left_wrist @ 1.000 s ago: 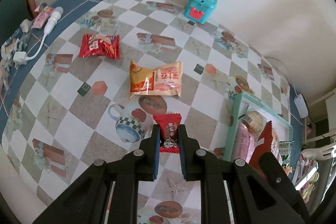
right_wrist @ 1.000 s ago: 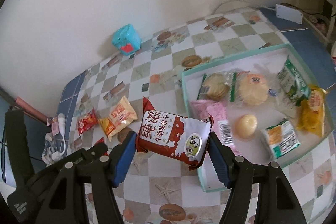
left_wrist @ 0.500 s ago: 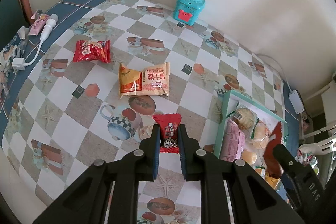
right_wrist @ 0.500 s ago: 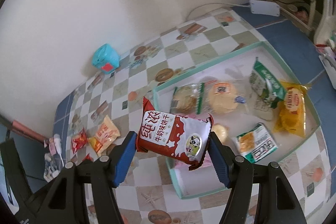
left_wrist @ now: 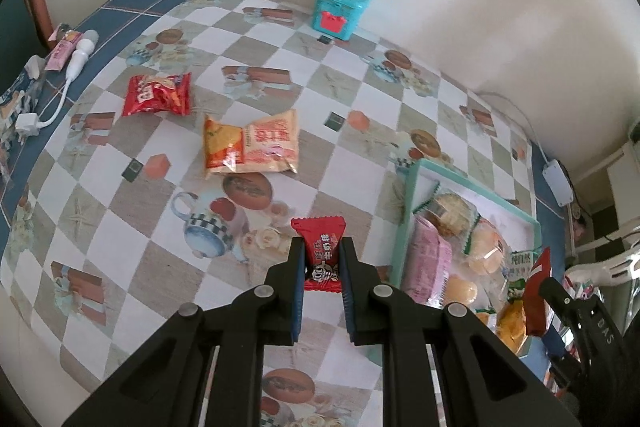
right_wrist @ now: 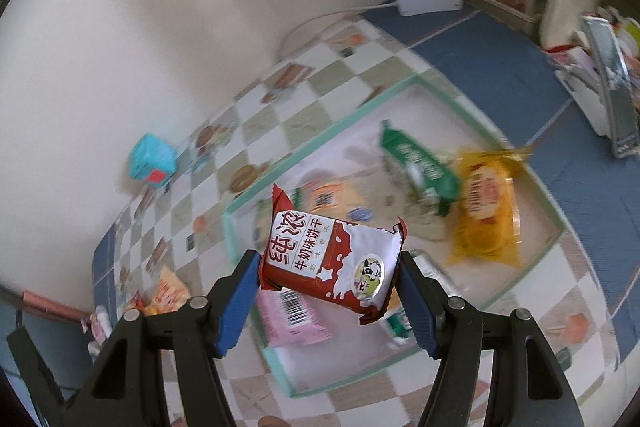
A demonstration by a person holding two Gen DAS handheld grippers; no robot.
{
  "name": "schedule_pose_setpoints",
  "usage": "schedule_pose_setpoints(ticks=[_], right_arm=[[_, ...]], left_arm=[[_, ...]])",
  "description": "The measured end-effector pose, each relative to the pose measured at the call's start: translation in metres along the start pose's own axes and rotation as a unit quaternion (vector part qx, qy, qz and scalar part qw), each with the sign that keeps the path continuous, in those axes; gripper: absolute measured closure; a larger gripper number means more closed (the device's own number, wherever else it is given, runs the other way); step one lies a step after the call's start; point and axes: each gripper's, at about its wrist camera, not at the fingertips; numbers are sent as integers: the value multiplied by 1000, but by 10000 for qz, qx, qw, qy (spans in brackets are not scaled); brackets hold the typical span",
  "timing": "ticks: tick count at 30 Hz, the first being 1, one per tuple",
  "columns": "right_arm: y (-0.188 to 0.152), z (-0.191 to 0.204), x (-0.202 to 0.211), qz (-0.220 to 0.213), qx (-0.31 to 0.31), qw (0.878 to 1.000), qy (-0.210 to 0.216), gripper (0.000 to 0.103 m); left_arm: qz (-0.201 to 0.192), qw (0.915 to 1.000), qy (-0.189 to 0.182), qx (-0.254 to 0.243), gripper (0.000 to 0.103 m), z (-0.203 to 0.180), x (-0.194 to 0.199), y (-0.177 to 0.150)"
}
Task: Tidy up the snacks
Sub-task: 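Carry the milk biscuit pack and red candy over the white tray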
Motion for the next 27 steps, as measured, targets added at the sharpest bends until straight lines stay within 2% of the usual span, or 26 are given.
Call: schedule_pose_setpoints(ticks=[7, 12, 16, 19, 27], right_arm=[[15, -33, 5, -84, -342, 9993, -152, 33], [19, -42, 5, -45, -384, 9990, -213, 33], [21, -44, 5, 8, -401, 9989, -244, 33], [22, -45, 1, 100, -437, 9987, -231, 33], [20, -48, -14, 370, -411, 9980, -292, 32]], left_arm=[[83, 9995, -71, -306, 86, -35, -3, -12], [178, 9977, -105, -640, 86, -64, -8, -24], [342, 9948, -240, -933, 86, -88, -14, -37], [421, 9919, -195, -1180, 86, -107, -20, -47], [728, 9840, -307, -1597, 86, -132, -34, -65]])
Point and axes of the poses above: each gripper's, at about its wrist camera, not at the fingertips, and x roughly against the way its jaws point, z to its left, y to its top, and after that the axes turned 2 degrees about -x, right-handed
